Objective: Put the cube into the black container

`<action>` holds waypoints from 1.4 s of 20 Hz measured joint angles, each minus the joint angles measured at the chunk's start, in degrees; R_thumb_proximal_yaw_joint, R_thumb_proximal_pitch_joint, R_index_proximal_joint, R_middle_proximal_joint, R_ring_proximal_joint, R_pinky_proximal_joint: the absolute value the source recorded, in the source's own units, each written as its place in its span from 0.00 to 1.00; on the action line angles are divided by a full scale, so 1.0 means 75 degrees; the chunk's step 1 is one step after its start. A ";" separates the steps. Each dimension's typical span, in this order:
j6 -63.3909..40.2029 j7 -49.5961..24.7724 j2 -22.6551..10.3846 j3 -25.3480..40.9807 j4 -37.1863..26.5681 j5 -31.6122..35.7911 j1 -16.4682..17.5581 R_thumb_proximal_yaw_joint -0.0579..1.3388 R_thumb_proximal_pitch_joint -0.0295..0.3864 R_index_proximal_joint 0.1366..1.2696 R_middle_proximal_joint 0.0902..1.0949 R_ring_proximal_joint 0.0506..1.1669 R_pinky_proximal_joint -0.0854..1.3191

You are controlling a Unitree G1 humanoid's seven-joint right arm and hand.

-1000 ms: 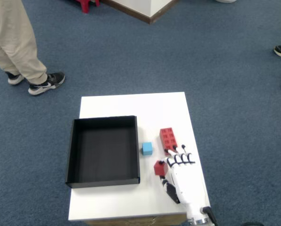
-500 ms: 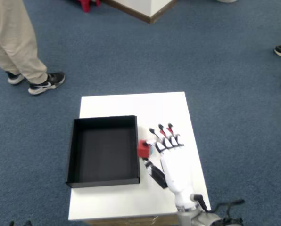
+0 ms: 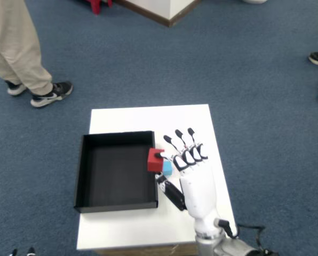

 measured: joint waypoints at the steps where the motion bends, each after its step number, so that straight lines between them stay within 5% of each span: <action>1: 0.0091 0.0006 0.0068 -0.0116 -0.0032 -0.0087 -0.0061 0.91 0.36 0.88 0.26 0.18 0.13; 7: 0.0151 0.0151 0.0773 -0.0265 0.0473 -0.0376 -0.0681 0.91 0.37 0.88 0.26 0.17 0.11; 13: 0.0151 0.0628 0.0814 0.0112 0.0594 -0.0348 -0.1129 0.92 0.36 0.88 0.25 0.16 0.10; 23: 0.0447 0.1889 0.1023 0.1727 0.1171 0.0857 -0.1994 0.92 0.35 0.88 0.25 0.16 0.10; 28: 0.0853 0.2866 0.1154 0.2570 0.1392 0.1674 -0.2067 0.91 0.34 0.88 0.25 0.16 0.11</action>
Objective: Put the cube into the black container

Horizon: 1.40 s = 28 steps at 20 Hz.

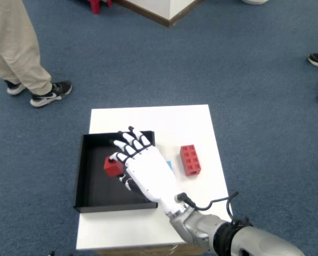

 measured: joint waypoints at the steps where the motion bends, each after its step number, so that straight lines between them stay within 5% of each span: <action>1: 0.0017 0.0072 0.0015 0.0016 0.0001 0.0082 0.0000 0.91 0.34 0.88 0.25 0.16 0.11; 12: 0.0254 0.0709 0.0050 0.0069 0.0119 0.0344 -0.0044 0.89 0.37 0.86 0.28 0.18 0.13; 13: 0.0270 0.0710 0.0054 0.0074 0.0129 0.0350 -0.0044 0.87 0.36 0.82 0.27 0.18 0.13; 15: 0.0357 0.0783 0.0060 0.0076 0.0128 0.0430 -0.0044 0.67 0.28 0.56 0.25 0.19 0.14; 17: 0.0542 0.0956 0.0067 0.0080 0.0121 0.0510 -0.0061 0.62 0.26 0.36 0.15 0.15 0.14; 18: 0.0690 0.1069 0.0066 0.0080 0.0089 0.0510 -0.0090 0.61 0.25 0.34 0.14 0.14 0.13; 28: 0.1068 0.1396 0.0051 0.0079 -0.0107 0.0514 -0.0217 0.54 0.26 0.35 0.10 0.11 0.07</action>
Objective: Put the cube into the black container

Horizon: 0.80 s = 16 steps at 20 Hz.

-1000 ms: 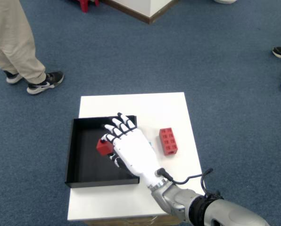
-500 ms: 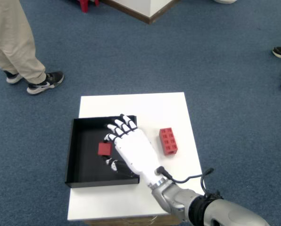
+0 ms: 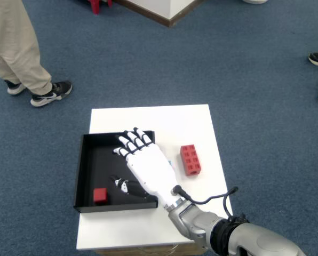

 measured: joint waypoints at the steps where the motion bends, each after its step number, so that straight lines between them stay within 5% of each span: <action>1: 0.0004 0.0000 -0.0003 0.0000 0.0000 0.0005 0.0000 0.53 0.25 0.34 0.10 0.10 0.07; 8: 0.0000 -0.0407 -0.0071 -0.0030 -0.0024 0.0042 0.0024 0.47 0.21 0.32 0.09 0.09 0.05; 16: -0.1089 -0.3954 -0.0592 -0.0494 -0.1150 0.0062 0.0931 0.43 0.16 0.31 0.13 0.12 0.11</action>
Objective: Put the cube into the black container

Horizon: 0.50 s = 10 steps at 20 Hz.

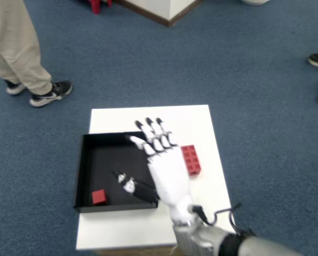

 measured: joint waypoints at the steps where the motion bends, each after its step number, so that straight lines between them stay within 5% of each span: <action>1: -0.0090 -0.0079 -0.0305 -0.0212 -0.0251 -0.0073 0.0213 0.44 0.13 0.30 0.14 0.12 0.11; 6: -0.1807 -0.0093 -0.1429 -0.0855 -0.0954 0.0136 0.1200 0.51 0.13 0.28 0.15 0.14 0.12; 8: -0.4487 -0.0093 -0.2053 -0.1028 -0.1151 0.0790 0.1750 0.60 0.35 0.29 0.15 0.14 0.12; 10: -0.6868 -0.0095 -0.2632 -0.1163 -0.0773 0.1432 0.2202 0.48 0.54 0.28 0.16 0.16 0.12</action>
